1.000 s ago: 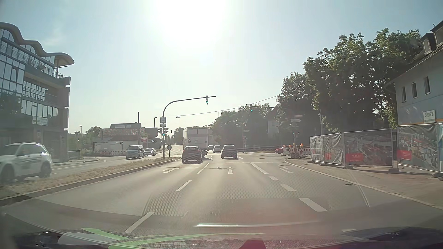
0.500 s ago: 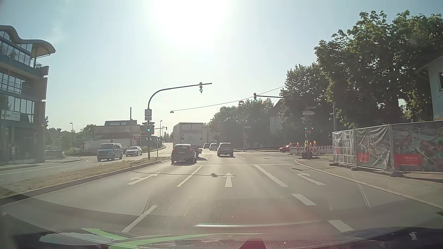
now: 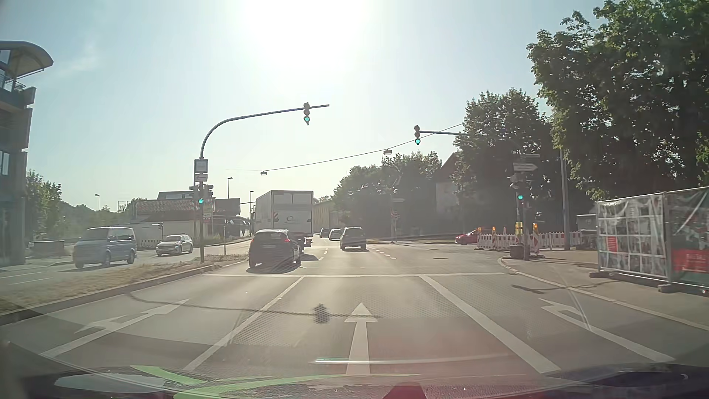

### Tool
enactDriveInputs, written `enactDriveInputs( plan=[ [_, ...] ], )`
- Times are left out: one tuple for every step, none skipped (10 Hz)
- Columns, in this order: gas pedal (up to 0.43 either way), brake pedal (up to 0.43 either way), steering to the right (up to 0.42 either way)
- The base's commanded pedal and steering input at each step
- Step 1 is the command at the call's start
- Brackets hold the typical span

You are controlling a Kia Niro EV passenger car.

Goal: Follow the waypoints while adhering to traffic rules and regulations

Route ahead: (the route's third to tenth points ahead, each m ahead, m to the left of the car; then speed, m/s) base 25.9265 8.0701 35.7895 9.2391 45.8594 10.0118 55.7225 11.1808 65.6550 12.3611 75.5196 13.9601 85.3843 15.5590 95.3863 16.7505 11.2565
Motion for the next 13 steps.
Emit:
enactDriveInputs(
  plan=[
    [0.150, 0.000, -0.002],
    [0.150, 0.000, -0.002],
    [0.150, 0.000, -0.003],
    [0.150, 0.000, -0.003],
    [0.150, 0.000, -0.005],
    [0.150, 0.000, -0.007],
    [0.150, 0.000, -0.008],
    [0.150, 0.000, -0.008],
    [0.150, 0.000, -0.009],
    [0.150, 0.000, -0.009],
    [0.150, 0.000, -0.010],
    [0.150, 0.000, -0.010],
    [0.150, 0.000, -0.010]
  ],
)
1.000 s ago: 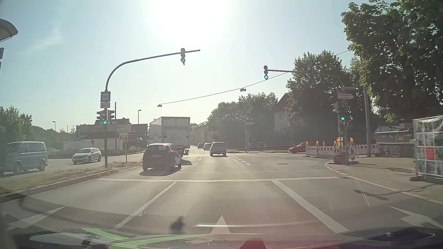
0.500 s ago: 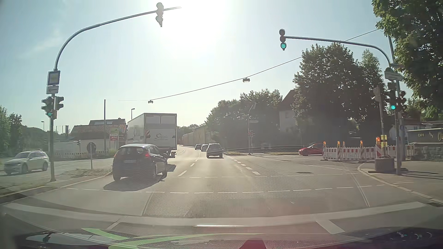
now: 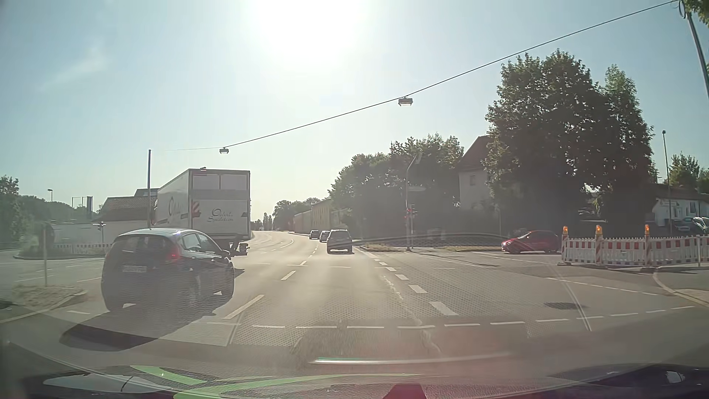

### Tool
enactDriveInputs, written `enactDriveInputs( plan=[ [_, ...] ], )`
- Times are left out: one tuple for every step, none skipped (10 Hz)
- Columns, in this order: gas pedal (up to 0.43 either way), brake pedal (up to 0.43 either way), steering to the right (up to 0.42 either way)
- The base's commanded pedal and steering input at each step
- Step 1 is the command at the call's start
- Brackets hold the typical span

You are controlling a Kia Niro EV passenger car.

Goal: Follow the waypoints while adhering to traffic rules and regulations

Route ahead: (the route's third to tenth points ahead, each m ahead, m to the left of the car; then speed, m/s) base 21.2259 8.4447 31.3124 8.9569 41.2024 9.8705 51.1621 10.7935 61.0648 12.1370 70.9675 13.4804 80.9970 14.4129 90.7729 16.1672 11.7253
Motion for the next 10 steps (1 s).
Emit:
enactDriveInputs(
  plan=[
    [0.150, 0.000, -0.011],
    [0.150, 0.000, -0.013],
    [0.150, 0.000, -0.018],
    [0.150, 0.000, -0.021],
    [0.150, 0.000, -0.024],
    [0.150, 0.000, -0.025],
    [0.150, 0.000, -0.025],
    [0.150, 0.000, -0.025],
    [0.150, 0.000, -0.025],
    [0.150, 0.000, -0.025]
  ],
)
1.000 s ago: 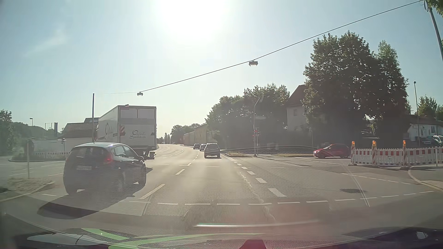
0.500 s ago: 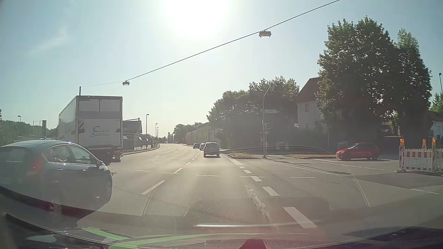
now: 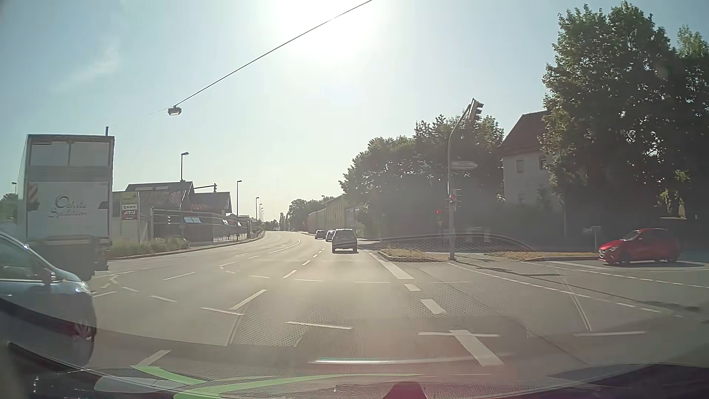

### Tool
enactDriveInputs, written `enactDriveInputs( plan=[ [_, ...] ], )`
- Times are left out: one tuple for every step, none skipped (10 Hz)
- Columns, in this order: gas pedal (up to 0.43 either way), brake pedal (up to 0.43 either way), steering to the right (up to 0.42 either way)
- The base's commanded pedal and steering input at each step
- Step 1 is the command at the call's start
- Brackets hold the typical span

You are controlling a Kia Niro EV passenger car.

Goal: Follow the waypoints while adhering to traffic rules and regulations

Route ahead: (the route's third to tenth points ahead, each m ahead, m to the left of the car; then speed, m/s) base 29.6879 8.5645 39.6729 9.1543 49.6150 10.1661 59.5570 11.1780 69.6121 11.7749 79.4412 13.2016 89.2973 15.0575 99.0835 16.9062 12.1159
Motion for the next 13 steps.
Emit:
enactDriveInputs(
  plan=[
    [0.150, 0.000, -0.024],
    [0.150, 0.000, -0.021],
    [0.150, 0.000, -0.020],
    [0.150, 0.000, -0.020],
    [0.150, 0.000, -0.020],
    [0.150, 0.000, -0.020],
    [0.150, 0.000, -0.020],
    [0.150, 0.000, -0.020],
    [0.150, 0.000, -0.019],
    [0.150, 0.000, -0.018],
    [0.150, 0.000, -0.018],
    [0.150, 0.000, -0.016],
    [0.150, 0.000, -0.015]
  ],
)
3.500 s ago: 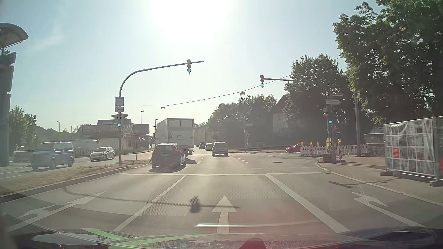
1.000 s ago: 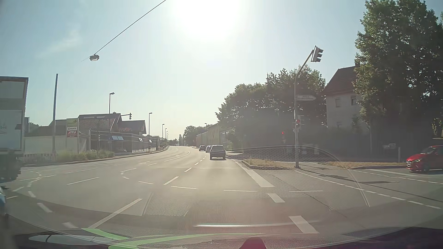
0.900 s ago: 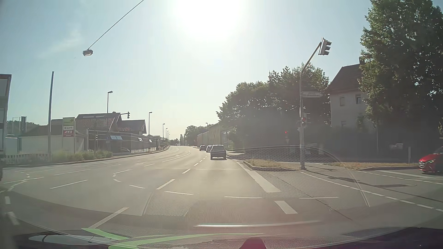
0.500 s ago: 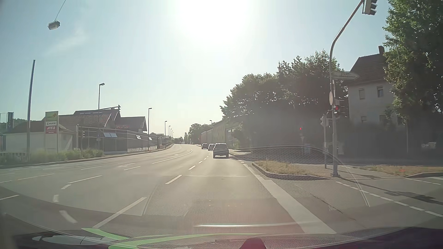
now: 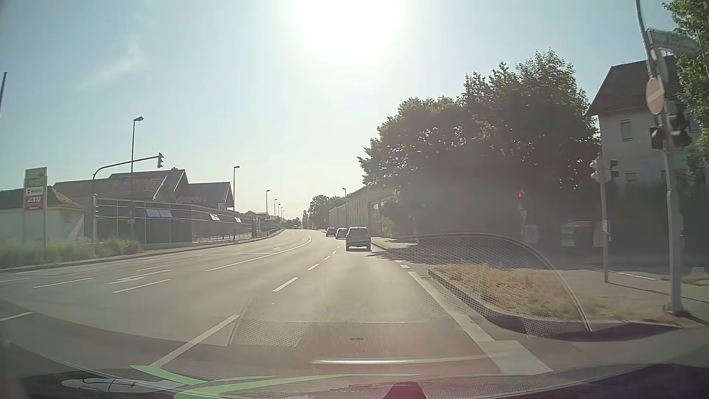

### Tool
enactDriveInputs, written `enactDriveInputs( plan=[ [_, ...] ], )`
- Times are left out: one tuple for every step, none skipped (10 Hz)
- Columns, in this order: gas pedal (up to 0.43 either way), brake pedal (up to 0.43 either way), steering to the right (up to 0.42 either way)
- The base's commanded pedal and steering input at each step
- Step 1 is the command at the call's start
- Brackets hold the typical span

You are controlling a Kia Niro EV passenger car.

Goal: Follow the waypoints while adhering to traffic rules and regulations

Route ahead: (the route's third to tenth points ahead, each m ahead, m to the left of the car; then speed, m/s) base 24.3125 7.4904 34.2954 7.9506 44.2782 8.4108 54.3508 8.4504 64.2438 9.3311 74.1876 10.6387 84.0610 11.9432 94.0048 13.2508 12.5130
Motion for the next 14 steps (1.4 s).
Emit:
enactDriveInputs(
  plan=[
    [0.150, 0.000, -0.013],
    [0.150, 0.000, -0.013],
    [0.150, 0.000, -0.012],
    [0.150, 0.000, -0.012],
    [0.150, 0.000, -0.012],
    [0.150, 0.000, -0.011],
    [0.150, 0.000, -0.011],
    [0.150, 0.000, -0.011],
    [0.150, 0.000, -0.011],
    [0.150, 0.000, -0.011],
    [0.150, 0.000, -0.011],
    [0.150, 0.000, -0.011],
    [0.150, 0.000, -0.011],
    [0.150, 0.000, -0.011]
  ],
)
